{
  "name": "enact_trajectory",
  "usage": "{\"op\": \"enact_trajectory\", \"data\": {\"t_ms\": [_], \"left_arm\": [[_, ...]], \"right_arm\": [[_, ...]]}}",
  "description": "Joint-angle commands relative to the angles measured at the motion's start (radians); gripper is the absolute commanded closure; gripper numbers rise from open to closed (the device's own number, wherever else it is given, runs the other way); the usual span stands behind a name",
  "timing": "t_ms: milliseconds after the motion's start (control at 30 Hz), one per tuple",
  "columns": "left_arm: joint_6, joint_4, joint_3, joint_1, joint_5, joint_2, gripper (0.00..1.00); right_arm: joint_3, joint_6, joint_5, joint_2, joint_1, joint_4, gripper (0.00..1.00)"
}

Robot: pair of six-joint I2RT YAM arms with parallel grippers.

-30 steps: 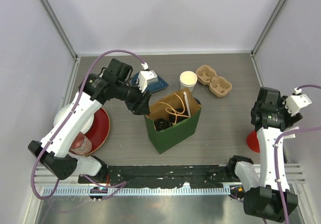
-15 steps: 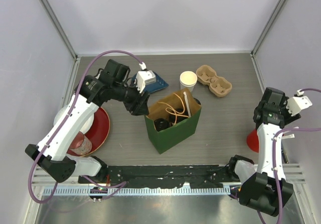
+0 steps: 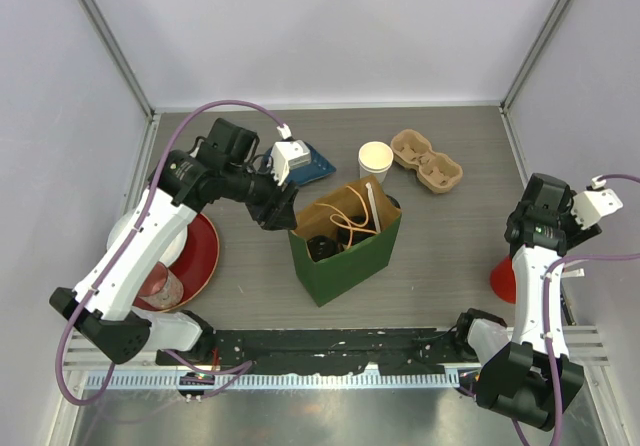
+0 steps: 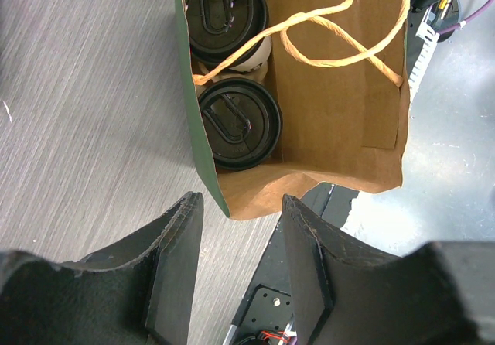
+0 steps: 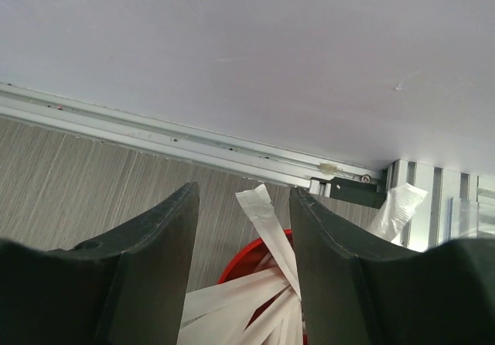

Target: Pack the takeout coffee

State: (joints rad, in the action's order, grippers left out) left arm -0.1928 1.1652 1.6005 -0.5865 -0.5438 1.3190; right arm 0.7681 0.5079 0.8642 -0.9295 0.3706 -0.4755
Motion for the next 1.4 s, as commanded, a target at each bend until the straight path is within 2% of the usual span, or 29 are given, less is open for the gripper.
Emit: {"op": "enact_trajectory", "data": {"t_ms": [0, 133, 267, 367, 400, 433, 600, 667, 733, 1067, 1367], "left_arm": [[-0.017, 0.007, 0.019, 0.004, -0.024, -0.035, 0.51], [-0.016, 0.01, 0.022, 0.004, -0.024, -0.04, 0.51], [-0.017, 0.008, 0.021, 0.004, -0.025, -0.04, 0.51], [-0.017, 0.01, 0.022, 0.004, -0.025, -0.041, 0.51], [-0.017, 0.01, 0.021, 0.004, -0.027, -0.041, 0.51], [-0.019, 0.01, 0.021, 0.004, -0.027, -0.04, 0.51], [-0.025, 0.01, 0.013, 0.004, -0.028, -0.037, 0.51], [-0.027, 0.01, 0.013, 0.004, -0.028, -0.037, 0.51], [-0.028, 0.013, 0.013, 0.004, -0.031, -0.038, 0.51], [-0.037, 0.014, 0.018, 0.004, -0.028, -0.035, 0.51], [-0.039, 0.016, 0.012, 0.004, 0.013, -0.035, 0.51]], "right_arm": [[0.005, -0.014, 0.045, -0.006, 0.01, 0.067, 0.45], [0.01, -0.025, 0.021, -0.031, 0.027, 0.081, 0.47], [0.01, -0.037, 0.004, -0.032, 0.034, 0.095, 0.53], [0.008, -0.045, -0.001, -0.028, 0.034, 0.097, 0.66], [0.008, -0.046, -0.002, -0.023, 0.034, 0.097, 0.75], [0.008, -0.046, -0.001, -0.02, 0.034, 0.095, 0.79], [0.014, -0.057, 0.004, 0.008, 0.034, 0.092, 0.87], [0.017, -0.06, 0.006, 0.023, 0.034, 0.09, 0.95], [0.025, -0.069, 0.01, 0.032, 0.034, 0.09, 0.98], [0.166, -0.147, -0.01, 0.083, 0.036, 0.043, 0.99], [0.41, -0.25, -0.122, 0.11, 0.034, 0.031, 0.99]]}}
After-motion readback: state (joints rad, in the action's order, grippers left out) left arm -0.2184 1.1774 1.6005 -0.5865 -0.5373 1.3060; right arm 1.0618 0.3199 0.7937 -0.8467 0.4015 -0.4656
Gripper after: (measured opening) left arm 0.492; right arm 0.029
